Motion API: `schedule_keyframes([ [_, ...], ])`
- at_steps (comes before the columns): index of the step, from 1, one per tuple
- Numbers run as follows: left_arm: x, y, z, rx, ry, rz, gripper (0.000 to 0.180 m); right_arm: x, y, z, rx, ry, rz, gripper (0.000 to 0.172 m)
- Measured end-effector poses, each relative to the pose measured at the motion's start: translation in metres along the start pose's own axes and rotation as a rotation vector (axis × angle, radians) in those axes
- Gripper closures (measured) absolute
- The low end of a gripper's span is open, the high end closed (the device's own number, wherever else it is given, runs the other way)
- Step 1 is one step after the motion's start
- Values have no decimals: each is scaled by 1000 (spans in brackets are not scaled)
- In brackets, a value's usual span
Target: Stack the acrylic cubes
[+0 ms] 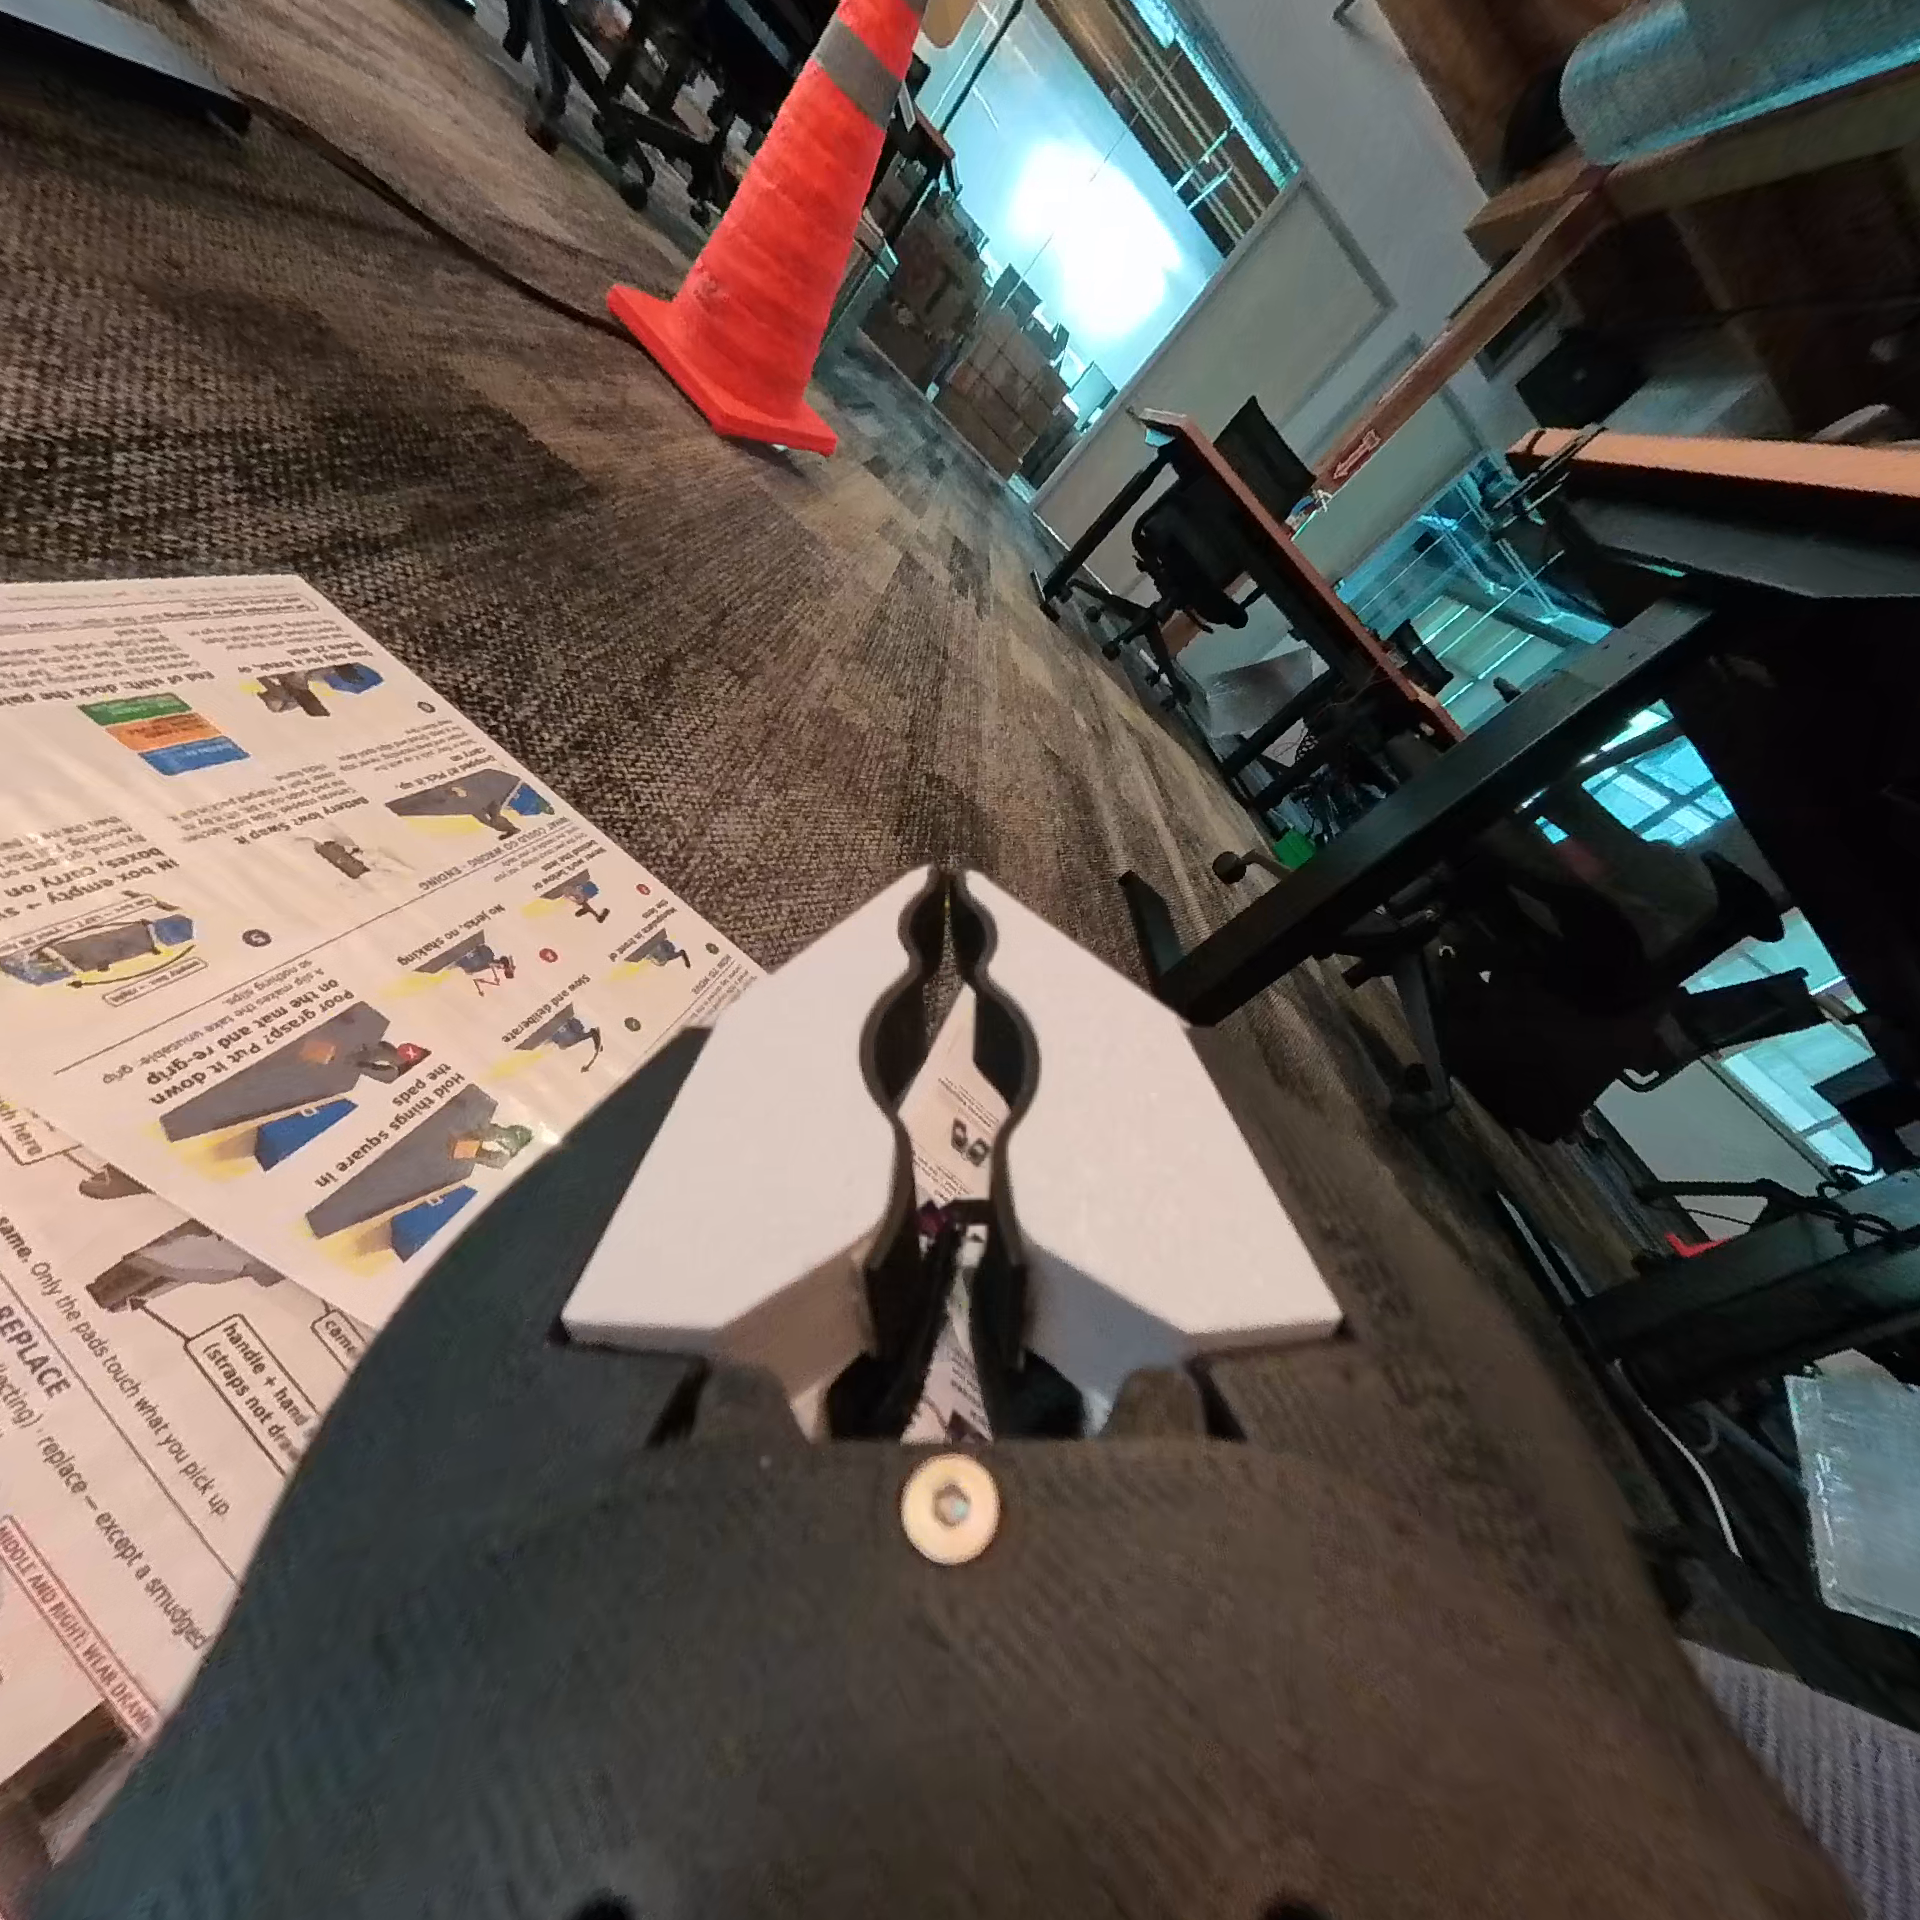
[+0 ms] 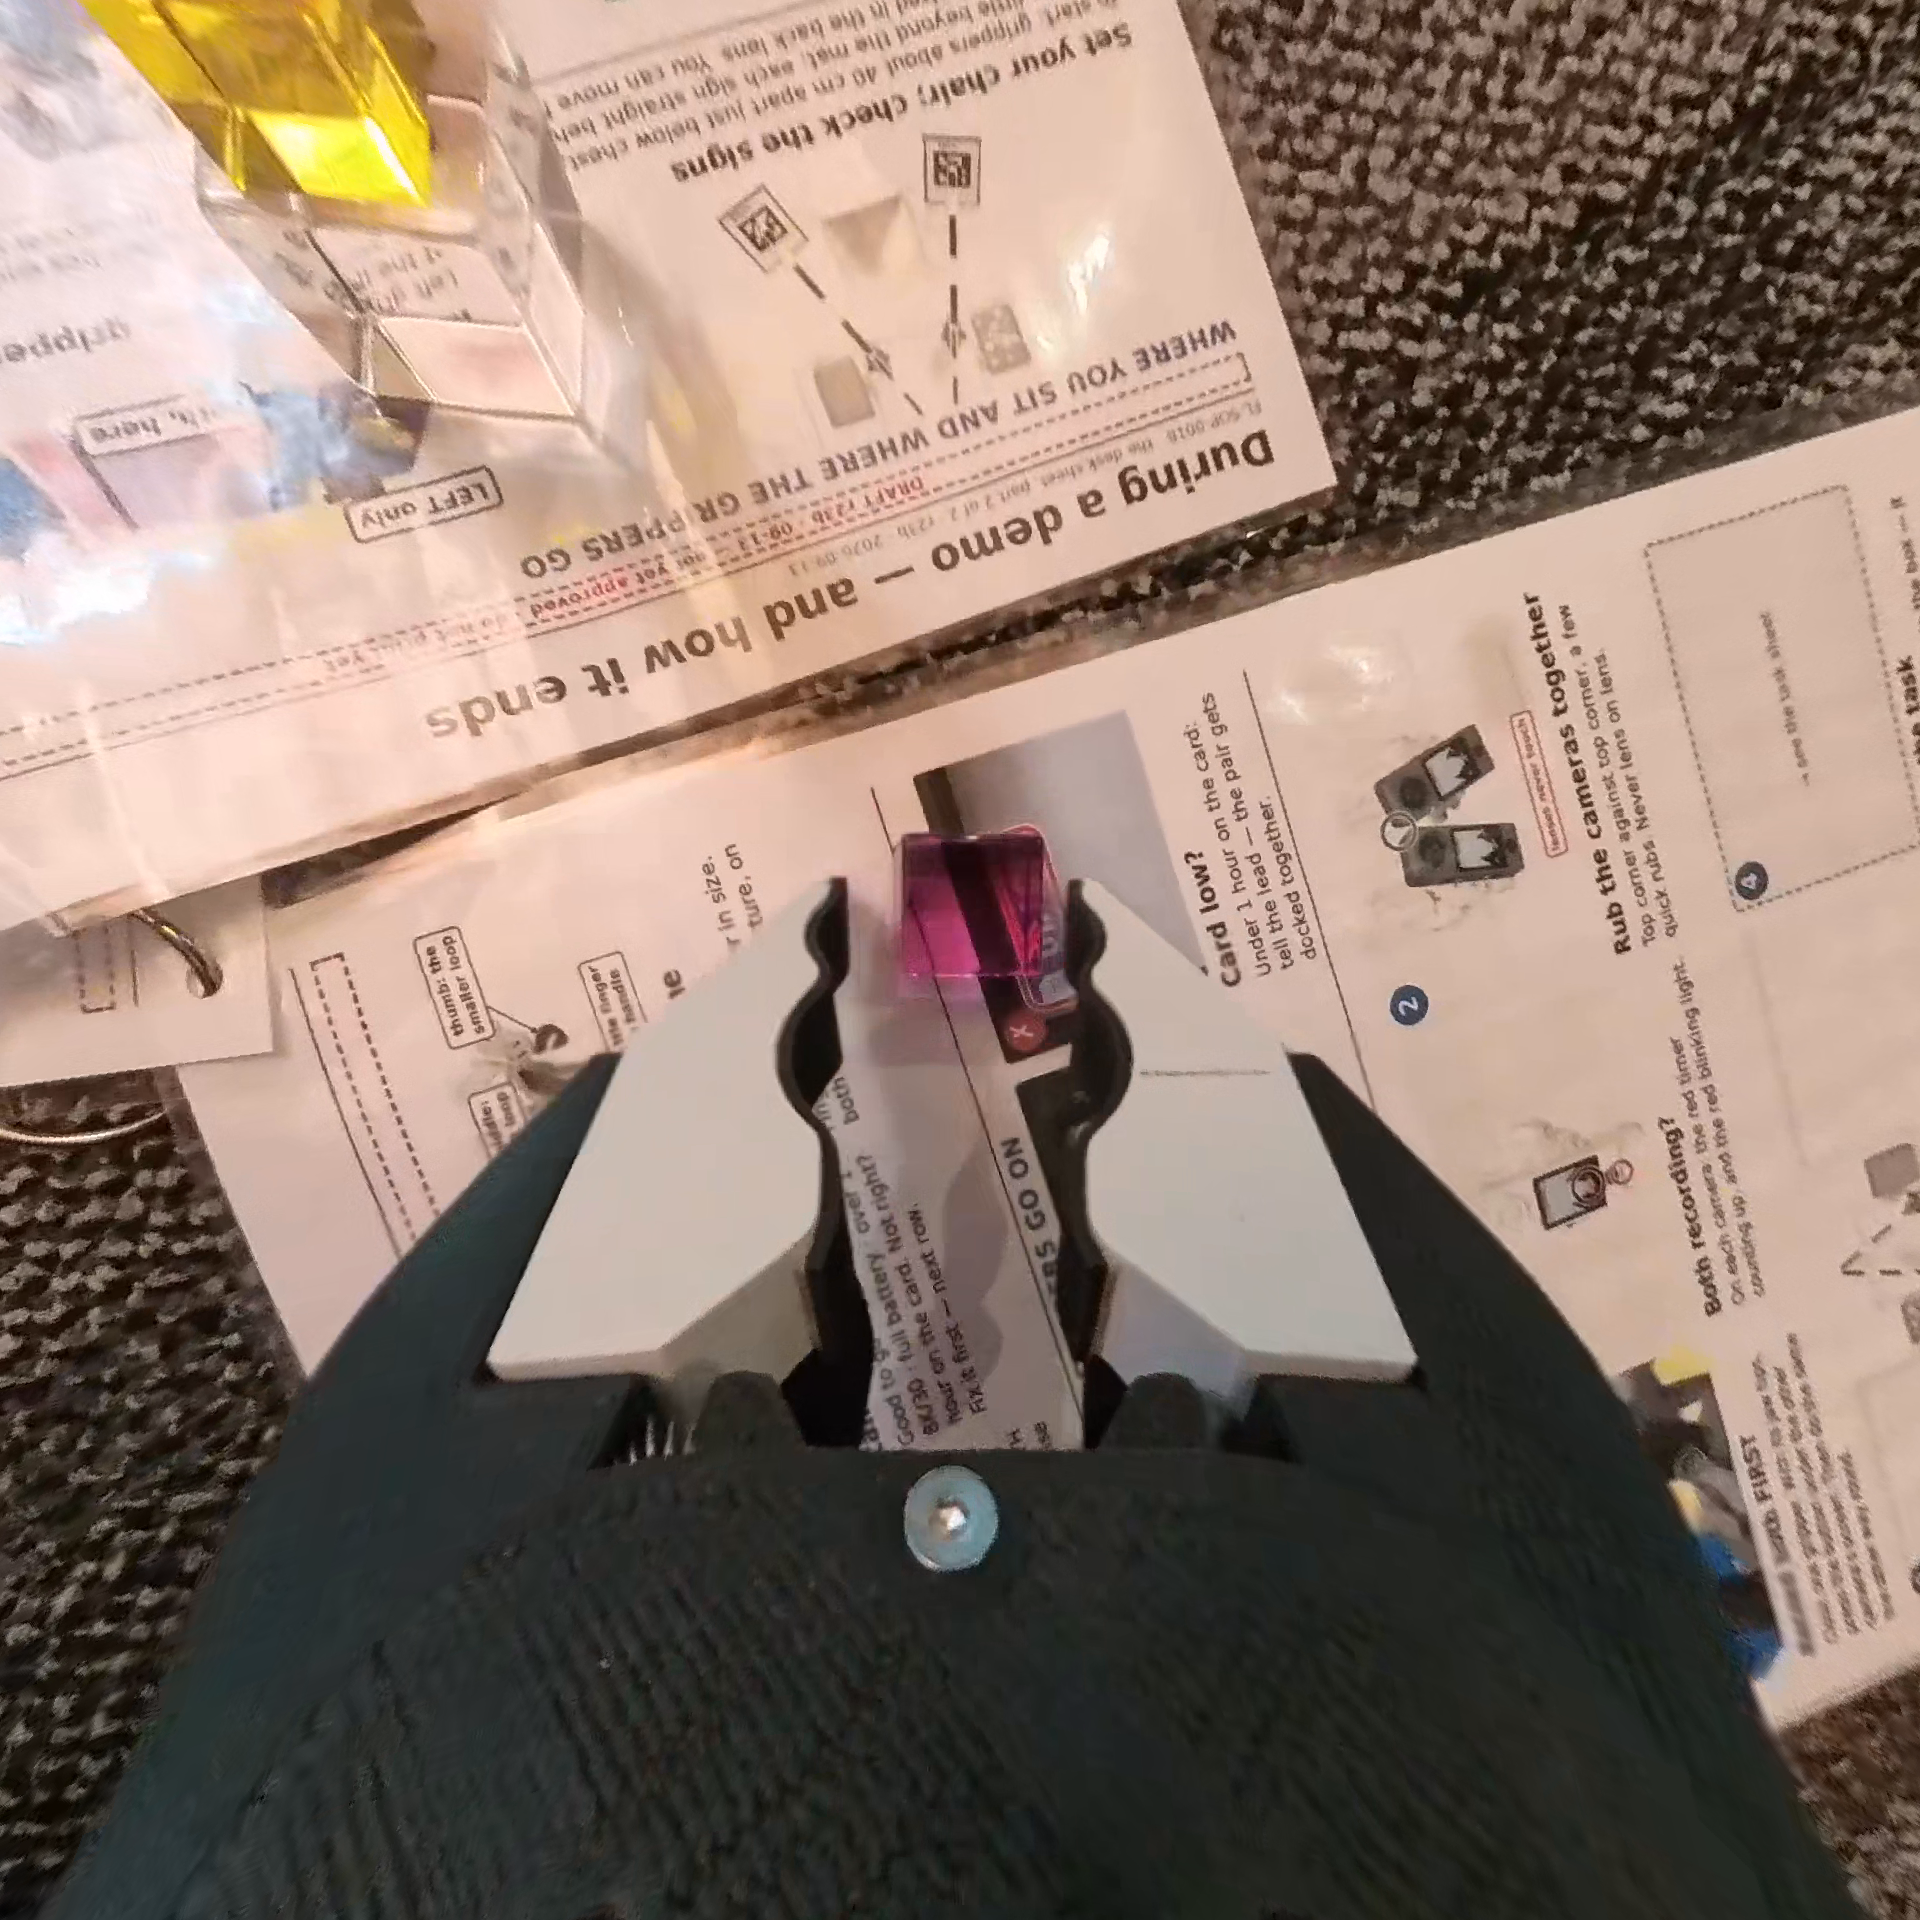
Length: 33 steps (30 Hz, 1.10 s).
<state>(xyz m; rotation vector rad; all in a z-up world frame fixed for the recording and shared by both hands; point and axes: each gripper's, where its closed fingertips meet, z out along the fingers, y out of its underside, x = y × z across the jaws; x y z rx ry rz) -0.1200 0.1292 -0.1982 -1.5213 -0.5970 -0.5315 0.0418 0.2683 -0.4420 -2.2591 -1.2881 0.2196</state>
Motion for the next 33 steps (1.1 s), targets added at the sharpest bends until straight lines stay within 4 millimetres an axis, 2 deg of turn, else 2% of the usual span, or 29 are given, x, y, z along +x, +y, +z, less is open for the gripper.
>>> schedule_keyframes([
  [2, -1, 1, 1, -3, 1, -7, 180, -2, 1, 0, -9, -6, -8, 126],
  [5, -1, 2, 1, -9, 0, -1, 180, -1, 6, 0, -31, 4, -16, 126],
  [6, 0, 3, 1, -10, 0, 0, 180, -1, 6, 0, -33, 2, -12, 128],
  [8, 0, 3, 2, -13, 0, 1, 180, -1, 6, -2, -33, -5, -3, 147],
  [10, -1, 4, 1, -14, -1, 1, 180, -1, -3, -5, -18, -16, 15, 147],
  [12, -1, 3, 1, -10, -2, -1, 180, -2, -26, -15, 54, -14, 18, 147],
  [14, -1, 2, 0, -5, -3, -4, 180, -5, -63, -35, 181, -17, 16, 147],
  [17, -2, 1, 0, -4, -5, -3, 180, -26, -117, -69, 343, -92, 10, 147],
  [19, -2, 1, 1, -4, -5, -5, 180, -42, -140, -82, 390, -143, -5, 147],
  [21, -2, 1, 1, -2, -4, -7, 180, -56, -153, -87, 399, -170, -25, 147],
  [24, -1, 1, 1, -5, -3, -5, 180, -71, -155, -79, 333, -190, -54, 147],
  [29, -1, 1, 0, -4, -2, -7, 180, -74, -153, -61, 261, -172, -72, 147],
  [33, -2, 1, 1, -4, -2, -9, 180, -74, -153, -56, 233, -173, -73, 147],
])
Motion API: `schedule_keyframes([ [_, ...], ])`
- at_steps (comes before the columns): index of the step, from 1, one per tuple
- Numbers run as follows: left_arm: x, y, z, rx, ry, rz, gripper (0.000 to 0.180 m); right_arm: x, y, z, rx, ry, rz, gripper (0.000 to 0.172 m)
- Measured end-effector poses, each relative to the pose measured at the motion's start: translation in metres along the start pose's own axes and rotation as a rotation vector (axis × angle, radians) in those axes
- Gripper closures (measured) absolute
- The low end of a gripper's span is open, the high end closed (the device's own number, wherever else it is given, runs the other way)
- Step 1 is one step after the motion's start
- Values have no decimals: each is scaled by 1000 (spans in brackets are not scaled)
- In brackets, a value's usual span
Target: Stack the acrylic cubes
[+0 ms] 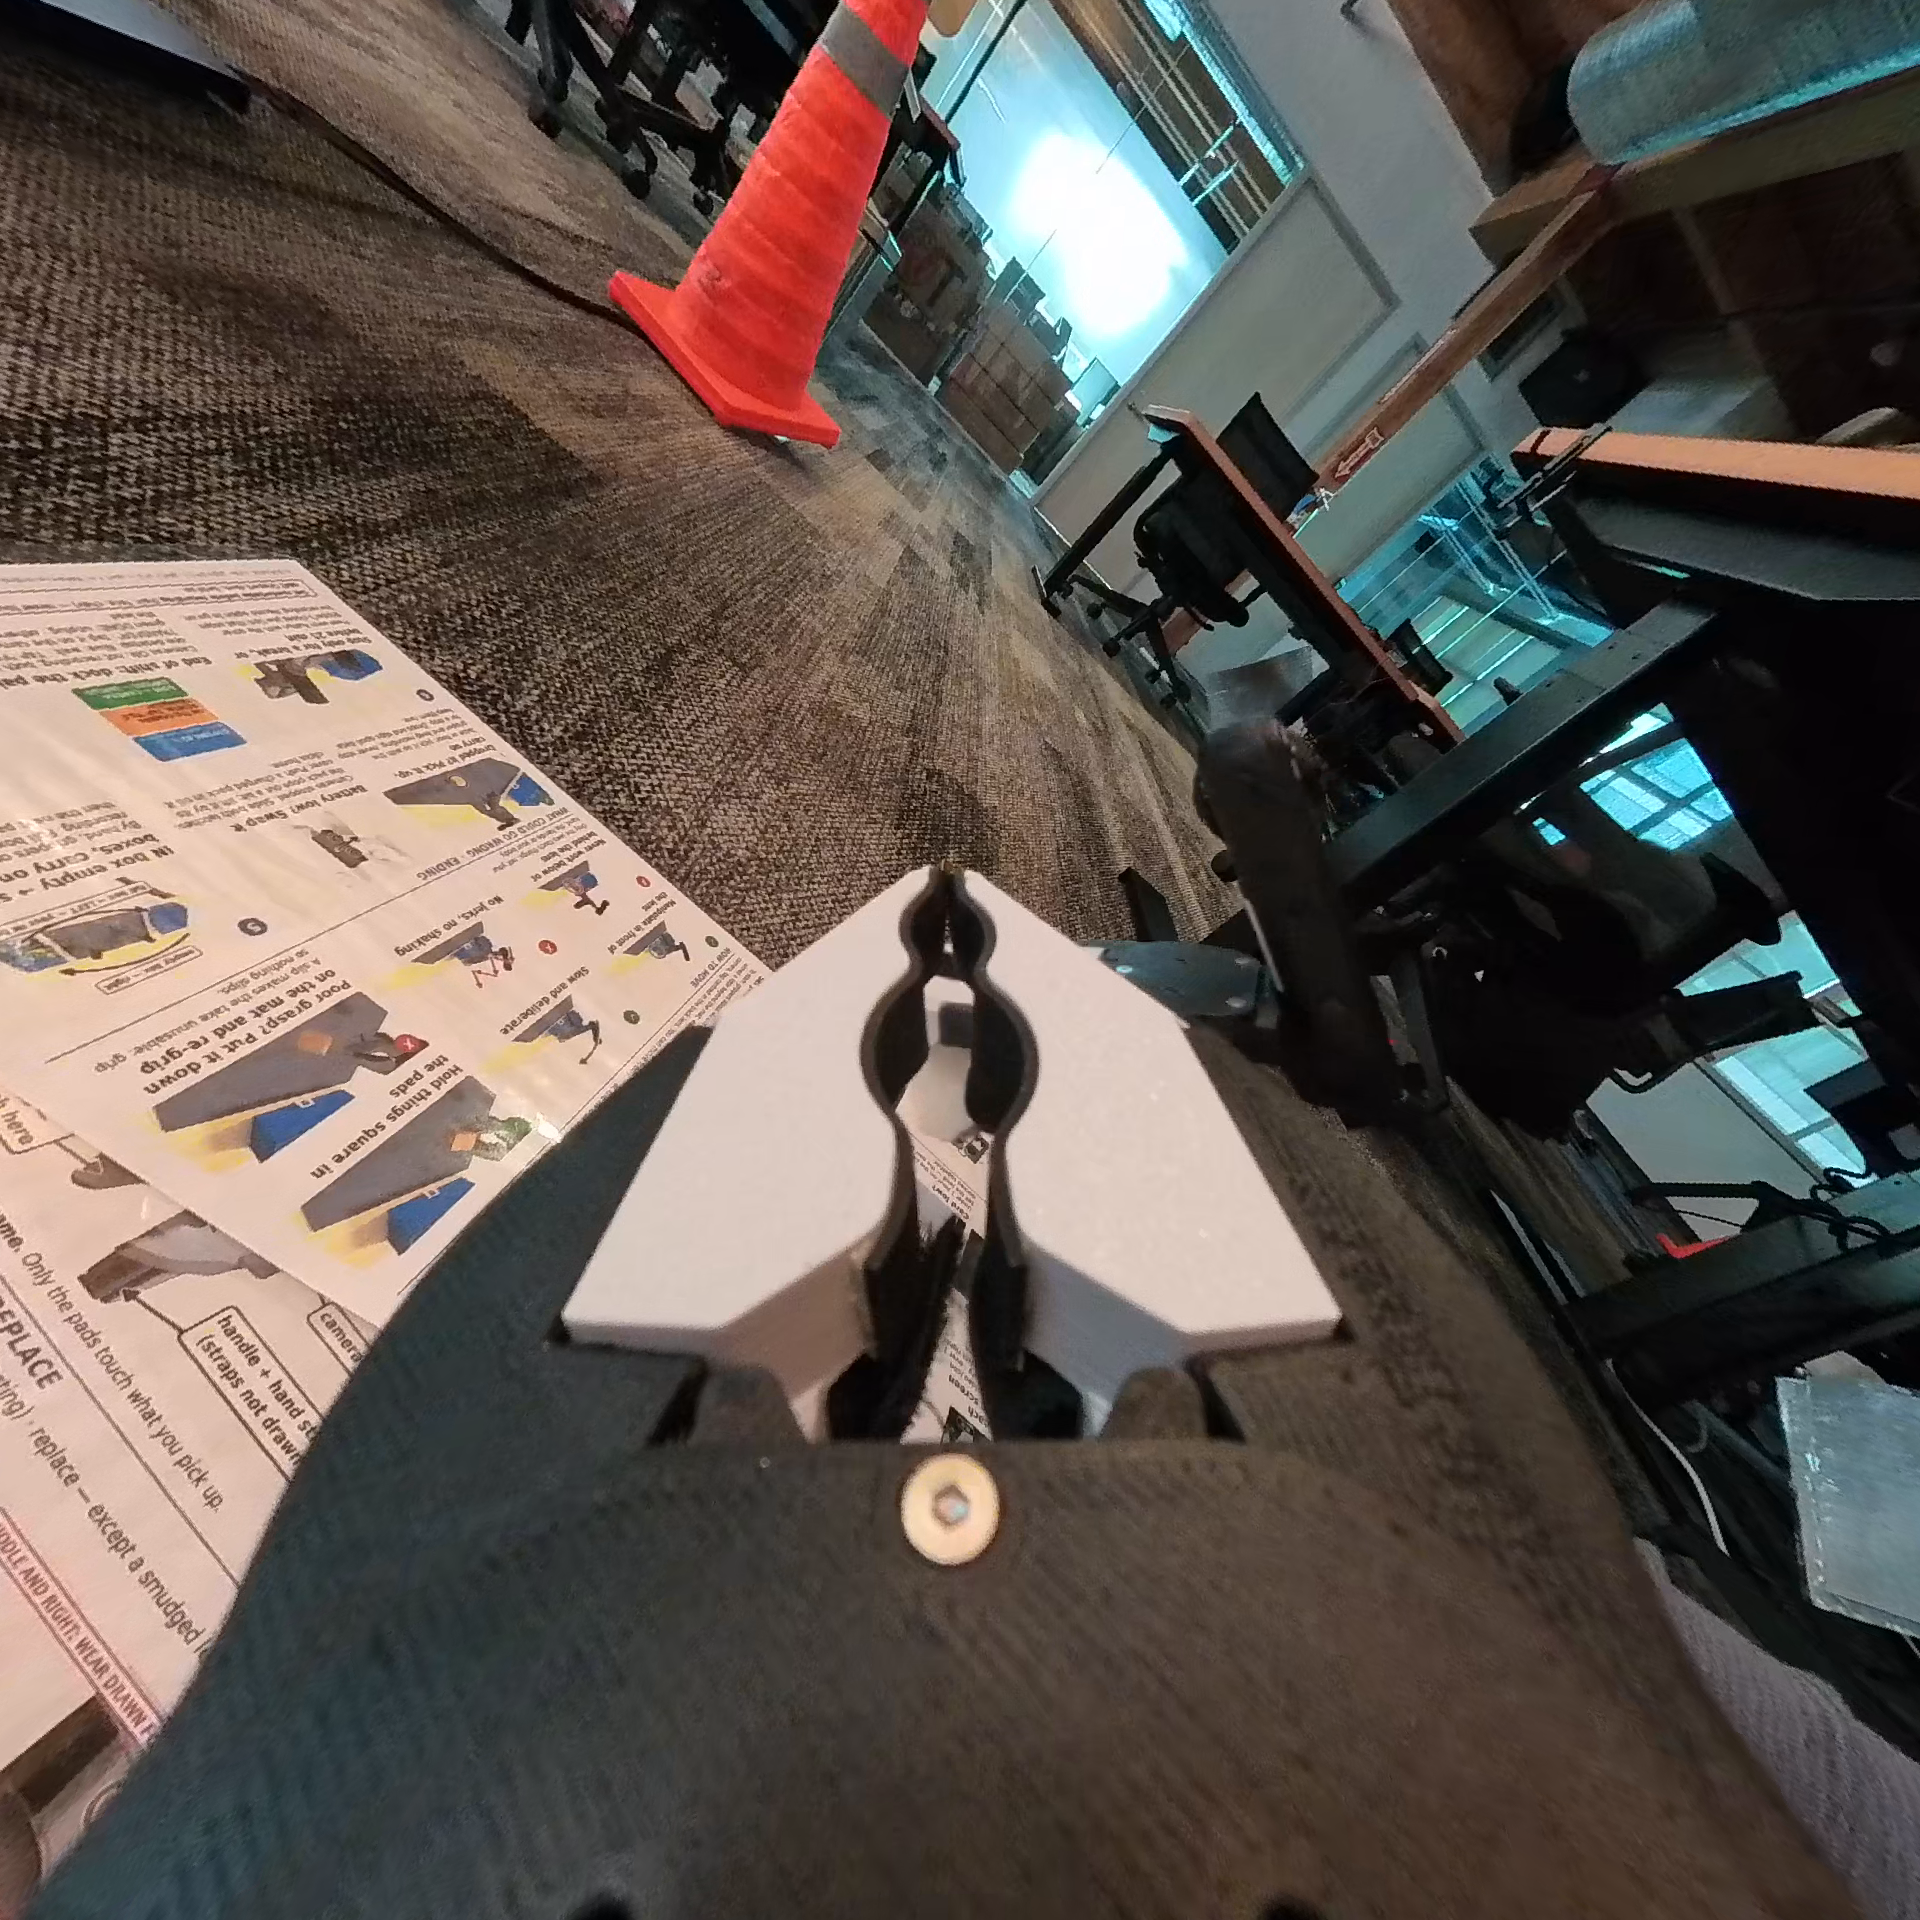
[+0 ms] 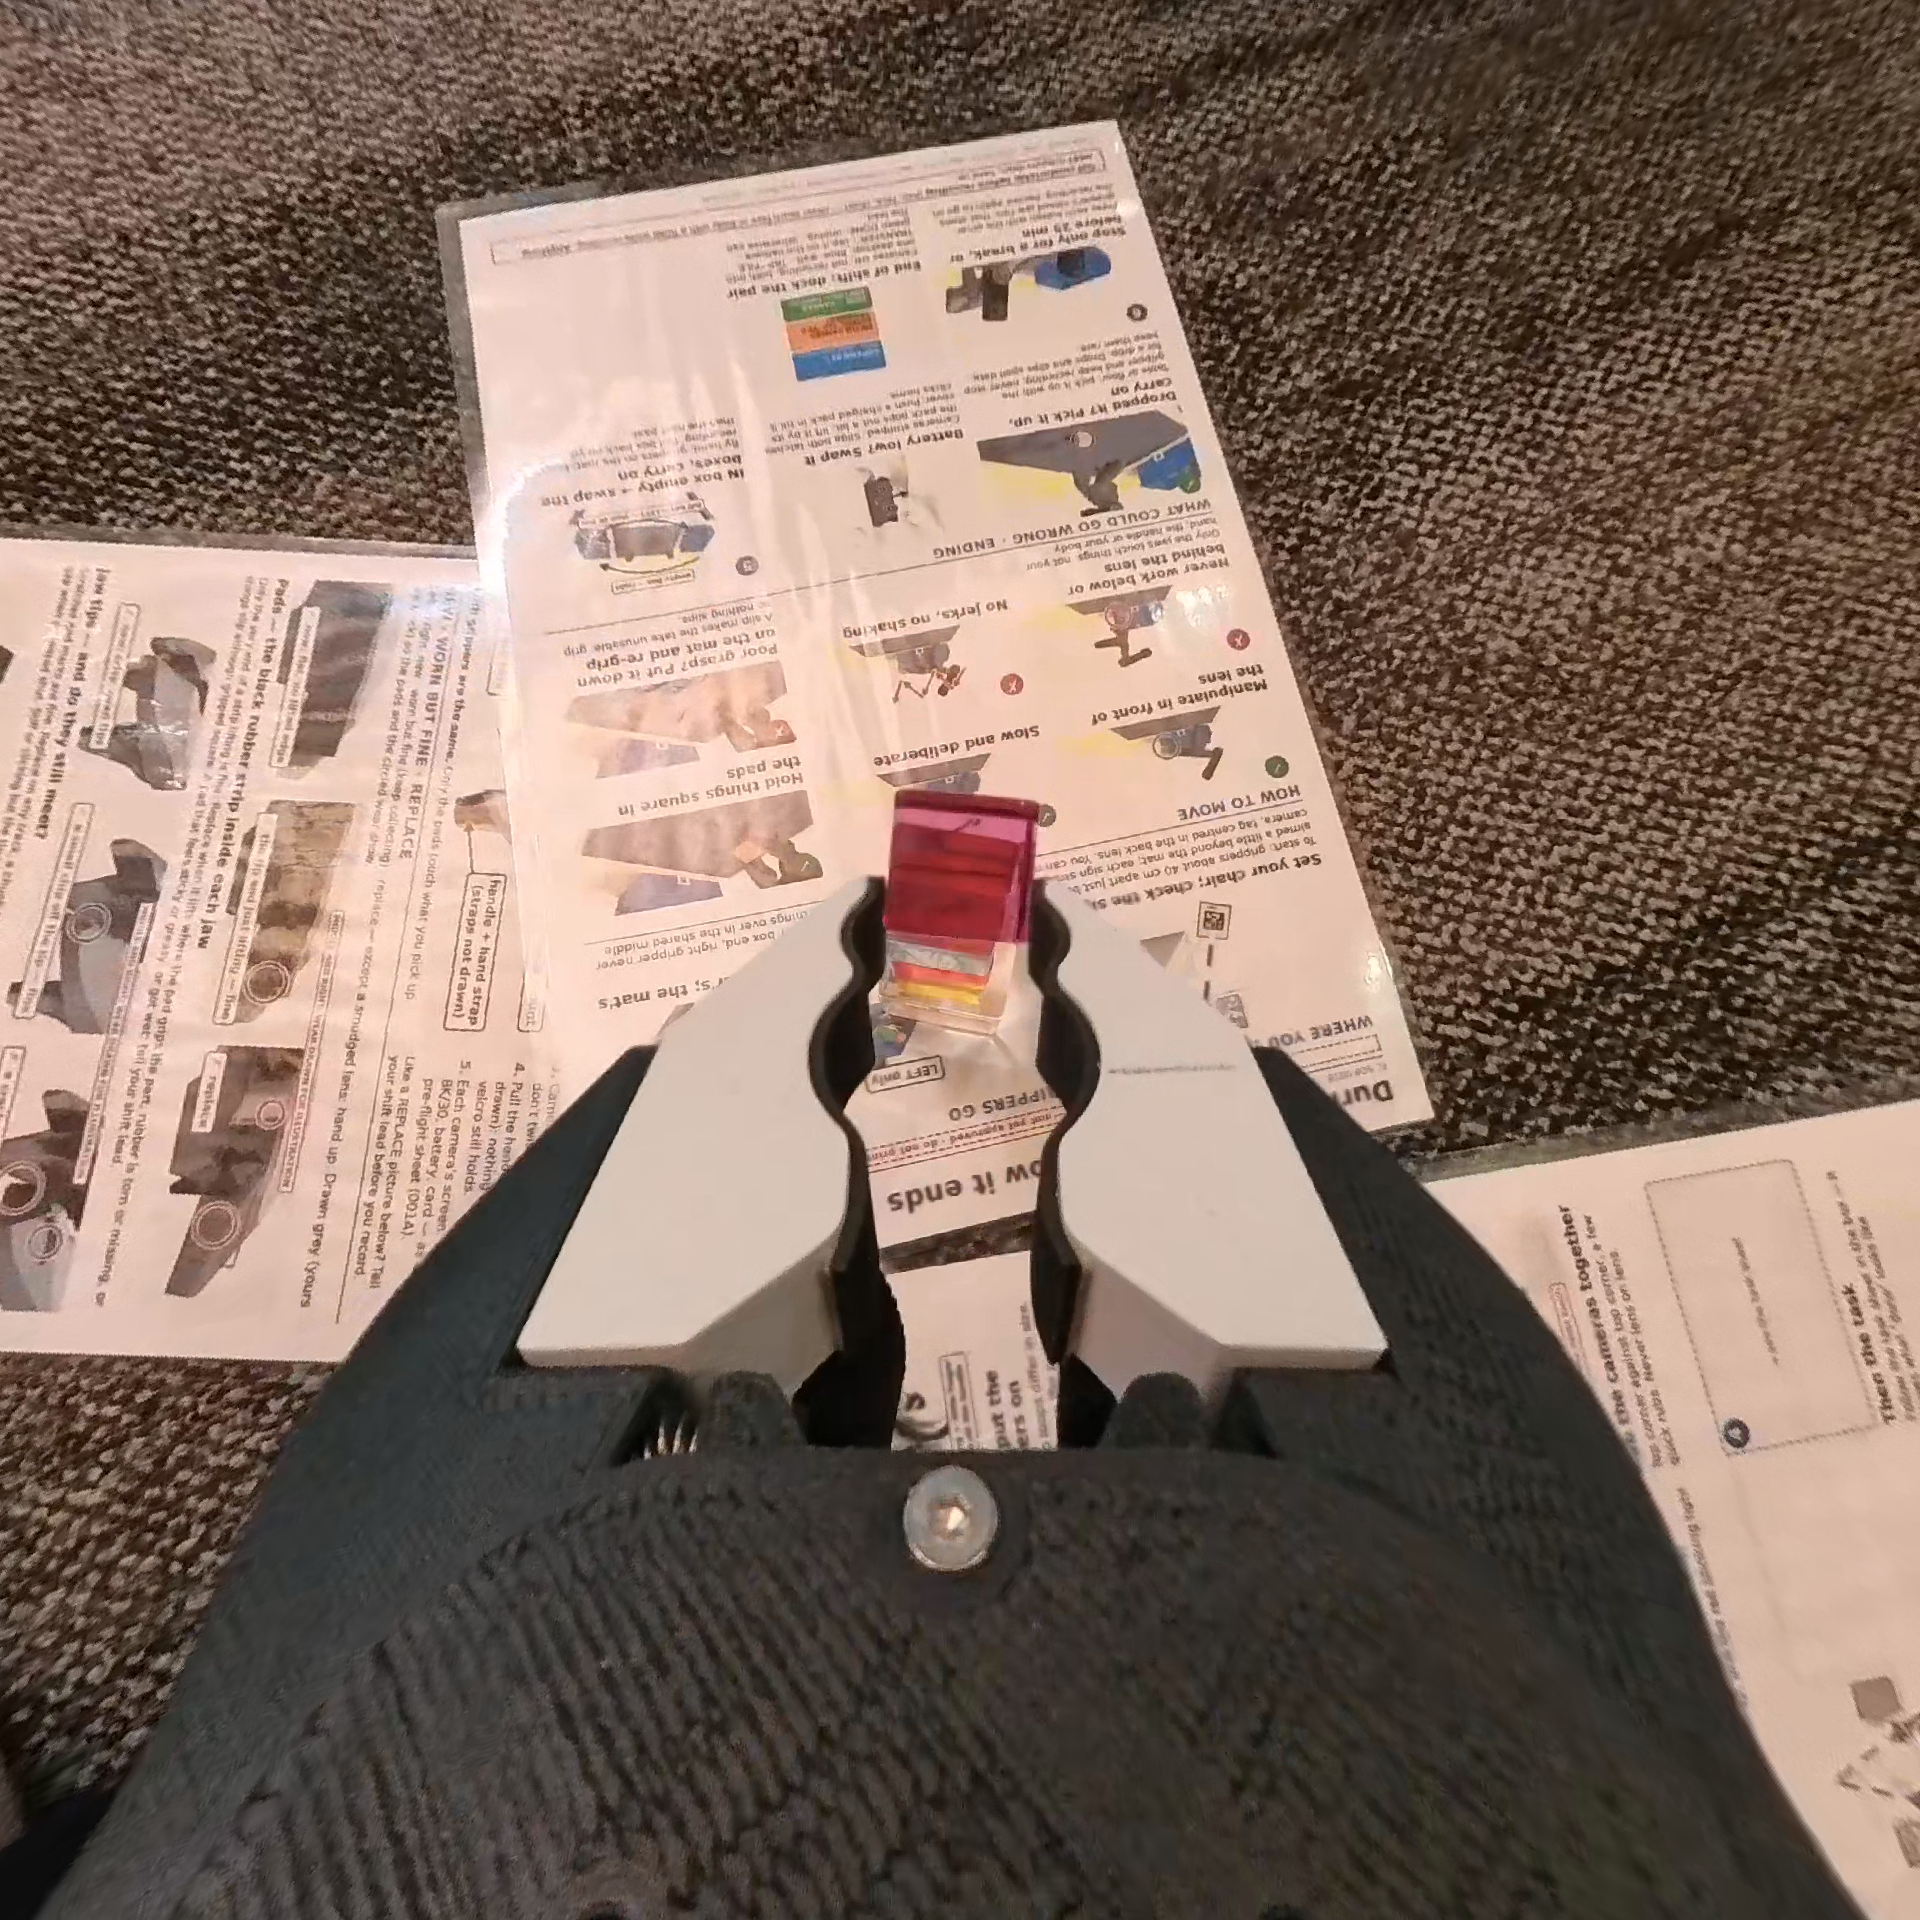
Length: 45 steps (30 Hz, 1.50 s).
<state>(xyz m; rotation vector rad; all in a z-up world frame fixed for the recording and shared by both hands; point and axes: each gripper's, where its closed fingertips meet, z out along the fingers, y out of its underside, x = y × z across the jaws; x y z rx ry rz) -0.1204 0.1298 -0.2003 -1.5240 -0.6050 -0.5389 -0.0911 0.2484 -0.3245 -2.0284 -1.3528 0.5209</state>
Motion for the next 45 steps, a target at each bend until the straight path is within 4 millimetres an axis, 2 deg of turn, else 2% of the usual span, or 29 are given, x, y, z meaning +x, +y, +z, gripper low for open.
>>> schedule_keyframes([
  [10, 0, 0, 1, 2, 3, -3, 180, 1, 4, 6, -42, 63, -82, 146],
  [33, 1, 1, 1, -3, 8, -6, 180, -3, 3, 7, -38, 54, -87, 146],
  [34, 1, 2, 1, -5, 9, -6, 180, -2, 2, 7, -33, 60, -88, 143],
  [37, 1, 2, 1, -3, 7, -4, 180, 3, 2, 4, -20, 82, -87, 117],
  [39, 1, 2, 1, -3, 5, -4, 180, 11, 0, -4, 12, 104, -83, 113],
  [41, -1, 2, 0, -4, 1, -4, 180, 29, -6, -17, 78, 151, -55, 113],
  [45, -2, 5, 1, -10, 0, -10, 180, 104, -12, -43, 205, 287, 86, 114],
])
